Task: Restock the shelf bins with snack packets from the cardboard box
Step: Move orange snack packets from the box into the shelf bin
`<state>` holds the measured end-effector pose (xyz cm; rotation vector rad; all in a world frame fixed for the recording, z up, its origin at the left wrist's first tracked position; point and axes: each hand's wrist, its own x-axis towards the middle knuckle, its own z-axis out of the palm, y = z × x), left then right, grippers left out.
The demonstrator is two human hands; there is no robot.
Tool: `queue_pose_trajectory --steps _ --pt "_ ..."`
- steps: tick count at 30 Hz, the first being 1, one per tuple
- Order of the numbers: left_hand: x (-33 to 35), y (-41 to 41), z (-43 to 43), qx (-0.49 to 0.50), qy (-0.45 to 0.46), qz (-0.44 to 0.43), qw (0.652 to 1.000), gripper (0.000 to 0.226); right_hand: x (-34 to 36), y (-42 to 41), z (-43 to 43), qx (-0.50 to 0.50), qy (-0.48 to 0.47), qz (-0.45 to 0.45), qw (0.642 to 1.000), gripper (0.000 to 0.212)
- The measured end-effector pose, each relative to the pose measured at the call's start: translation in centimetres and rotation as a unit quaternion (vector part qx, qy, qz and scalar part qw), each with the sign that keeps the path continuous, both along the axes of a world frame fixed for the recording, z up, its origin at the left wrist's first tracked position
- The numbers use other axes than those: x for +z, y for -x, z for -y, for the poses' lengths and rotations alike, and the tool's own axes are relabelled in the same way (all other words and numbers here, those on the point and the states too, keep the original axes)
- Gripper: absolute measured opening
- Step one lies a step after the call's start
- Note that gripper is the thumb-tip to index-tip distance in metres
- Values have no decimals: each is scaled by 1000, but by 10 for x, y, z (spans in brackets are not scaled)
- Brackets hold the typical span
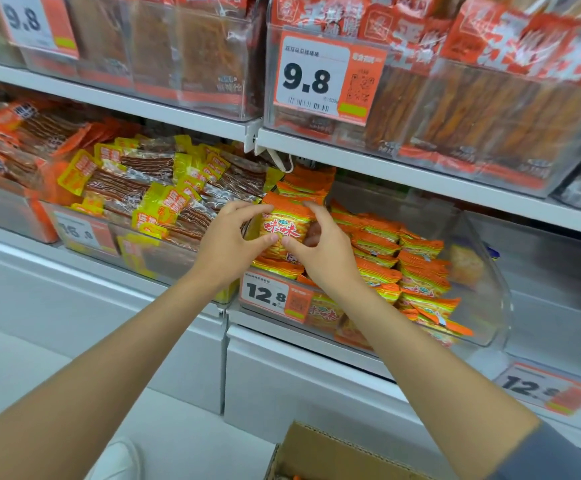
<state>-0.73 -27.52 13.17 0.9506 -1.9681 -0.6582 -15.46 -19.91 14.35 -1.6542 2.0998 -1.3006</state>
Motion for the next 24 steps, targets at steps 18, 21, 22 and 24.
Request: queue_pose_trajectory --steps 18,21,22,24 --pt "14 3 -102 16 -9 64 998 22 -5 2 -115 25 -41 -98 994 58" --pt "-15 4 -150 -46 -95 105 989 15 -39 11 -167 44 -118 -88 988 55" --pt "-29 2 -165 -62 -134 118 982 15 -54 15 -185 53 -151 -73 984 52" --pt "-60 -8 -191 -79 -190 138 969 15 -84 21 -221 77 -218 -36 972 43"
